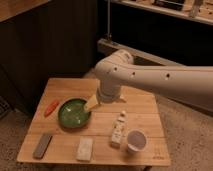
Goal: Move the arm in a circular motion
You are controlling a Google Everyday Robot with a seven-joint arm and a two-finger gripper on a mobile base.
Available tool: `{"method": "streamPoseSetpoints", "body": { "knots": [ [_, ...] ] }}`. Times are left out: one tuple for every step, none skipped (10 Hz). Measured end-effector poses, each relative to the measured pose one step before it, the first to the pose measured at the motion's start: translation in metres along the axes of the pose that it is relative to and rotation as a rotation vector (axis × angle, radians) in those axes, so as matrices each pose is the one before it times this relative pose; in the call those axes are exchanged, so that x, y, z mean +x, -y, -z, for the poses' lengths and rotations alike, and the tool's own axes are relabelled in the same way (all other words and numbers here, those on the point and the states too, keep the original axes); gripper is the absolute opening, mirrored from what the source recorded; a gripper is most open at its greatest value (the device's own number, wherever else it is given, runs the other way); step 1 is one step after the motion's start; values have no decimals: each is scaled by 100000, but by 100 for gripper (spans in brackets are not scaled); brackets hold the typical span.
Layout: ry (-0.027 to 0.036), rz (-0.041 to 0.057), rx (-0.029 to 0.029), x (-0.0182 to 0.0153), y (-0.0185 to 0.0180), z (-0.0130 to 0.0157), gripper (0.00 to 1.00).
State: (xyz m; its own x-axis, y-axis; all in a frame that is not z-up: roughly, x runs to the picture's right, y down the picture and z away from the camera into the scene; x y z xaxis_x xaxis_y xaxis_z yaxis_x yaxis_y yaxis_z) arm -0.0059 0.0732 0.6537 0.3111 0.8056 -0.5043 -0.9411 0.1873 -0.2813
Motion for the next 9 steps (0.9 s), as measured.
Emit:
{"method": "streamPoseSetpoints", "body": {
  "knots": [
    [-30,-60,374,-43,191,22,100],
    [-258,722,46,191,-341,101,100],
    [420,579,-902,143,-535,65,100],
    [1226,320,-593,-120,363,142,96],
    [1358,317,-801,-153,178,267,90],
    [2629,1388,-1940,-823,-264,1088,78],
    [1971,869,-1960,-939,-185,1191,69],
    [2057,689,-2155,-1294,97,1349,60],
    [2929,1381,-3518,-2433,123,1541,48]
  ]
}}
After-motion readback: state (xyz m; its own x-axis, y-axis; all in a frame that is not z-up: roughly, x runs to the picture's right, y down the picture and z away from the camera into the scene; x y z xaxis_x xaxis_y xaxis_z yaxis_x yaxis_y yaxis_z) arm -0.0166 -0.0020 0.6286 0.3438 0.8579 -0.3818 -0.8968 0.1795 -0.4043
